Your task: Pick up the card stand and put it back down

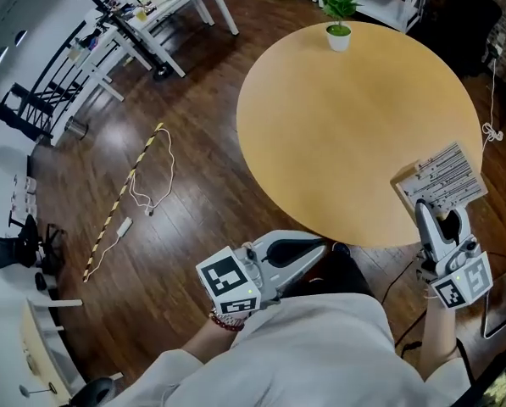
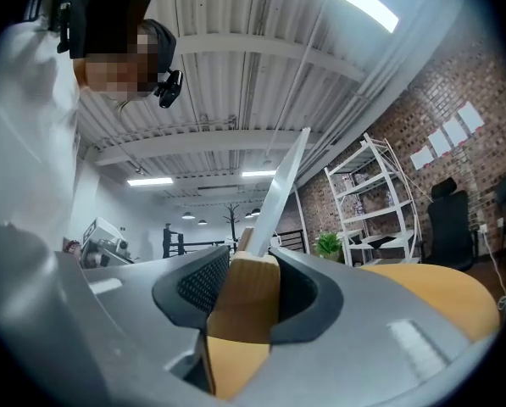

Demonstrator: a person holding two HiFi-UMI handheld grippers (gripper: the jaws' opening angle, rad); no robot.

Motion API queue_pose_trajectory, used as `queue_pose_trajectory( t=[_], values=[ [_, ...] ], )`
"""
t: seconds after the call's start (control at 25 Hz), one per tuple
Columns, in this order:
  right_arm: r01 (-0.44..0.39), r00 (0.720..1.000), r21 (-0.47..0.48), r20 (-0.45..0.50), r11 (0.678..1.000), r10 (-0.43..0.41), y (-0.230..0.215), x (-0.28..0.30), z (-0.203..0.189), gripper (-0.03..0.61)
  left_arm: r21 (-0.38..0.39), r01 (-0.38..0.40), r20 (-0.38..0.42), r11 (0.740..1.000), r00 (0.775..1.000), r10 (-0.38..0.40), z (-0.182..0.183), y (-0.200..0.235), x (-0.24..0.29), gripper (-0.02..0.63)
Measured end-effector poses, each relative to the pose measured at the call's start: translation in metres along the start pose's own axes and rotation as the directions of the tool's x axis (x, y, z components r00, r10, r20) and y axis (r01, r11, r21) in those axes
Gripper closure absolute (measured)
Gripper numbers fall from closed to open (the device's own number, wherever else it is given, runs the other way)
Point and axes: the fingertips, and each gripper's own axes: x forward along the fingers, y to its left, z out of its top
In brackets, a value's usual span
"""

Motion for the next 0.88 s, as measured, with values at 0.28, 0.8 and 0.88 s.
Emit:
queue_pose_trajectory(
  t=[0.28,0.8,0.88],
  values=[
    [-0.058,0.994,-0.013,-0.089,0.998,0.056,-0.097,0.067,-0.051,0.426,-0.008,-0.105,0.057,0.994,0.993,0.105,0.027,0.050,0.035,0.620],
    [-0.053,0.931,0.087,-0.357,0.995,0.081,-0.257,0.225,-0.201,0.426,-0.112,-0.283,0.031,0.953,0.957,0.288,0.048,0.151,0.085,0.620],
    [-0.063,0.916,0.083,-0.391,0.995,0.091,-0.268,0.247,-0.226,0.426,-0.137,-0.310,0.023,0.941,0.948,0.316,0.042,0.167,0.086,0.620]
  ],
)
